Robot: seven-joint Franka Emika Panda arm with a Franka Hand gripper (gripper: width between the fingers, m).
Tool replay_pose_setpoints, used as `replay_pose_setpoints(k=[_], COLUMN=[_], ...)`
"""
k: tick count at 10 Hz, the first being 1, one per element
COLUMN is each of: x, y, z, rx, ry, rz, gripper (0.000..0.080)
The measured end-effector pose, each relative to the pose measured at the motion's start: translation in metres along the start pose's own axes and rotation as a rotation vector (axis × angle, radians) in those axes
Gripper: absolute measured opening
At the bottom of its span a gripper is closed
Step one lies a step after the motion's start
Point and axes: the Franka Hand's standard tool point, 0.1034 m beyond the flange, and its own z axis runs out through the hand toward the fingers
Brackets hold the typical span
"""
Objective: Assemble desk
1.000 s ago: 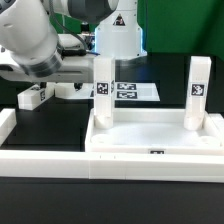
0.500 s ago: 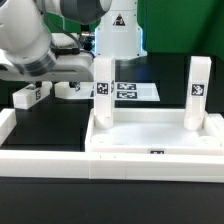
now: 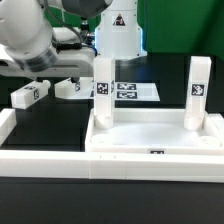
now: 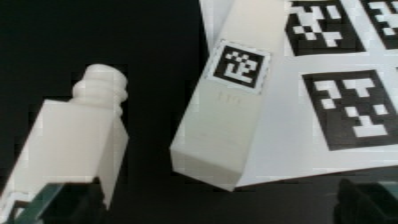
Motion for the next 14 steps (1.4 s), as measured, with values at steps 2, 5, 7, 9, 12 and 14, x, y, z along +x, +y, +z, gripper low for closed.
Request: replay_pose_setpoints(k=[2, 5, 7, 9, 12, 14], x=[0.001, 0.001, 0.002, 0.003, 0.003, 0.002], y=[-0.001, -0.001, -0.004, -0.005, -0.004, -0.003], z=[-0.001, -0.001, 0.008, 0.011, 0.012, 0.028], rx=[0.01, 0.01, 0.076, 0.084, 0.084, 0.092], ry=[-0.001, -0.002, -0.019, -0.024, -0.026, -0.055], rz=[0.01, 0.01, 0.068, 0.083, 0.083, 0.117], gripper=[0.0649, 0.0649, 0.0649, 0.0649, 0.0649, 0.0649])
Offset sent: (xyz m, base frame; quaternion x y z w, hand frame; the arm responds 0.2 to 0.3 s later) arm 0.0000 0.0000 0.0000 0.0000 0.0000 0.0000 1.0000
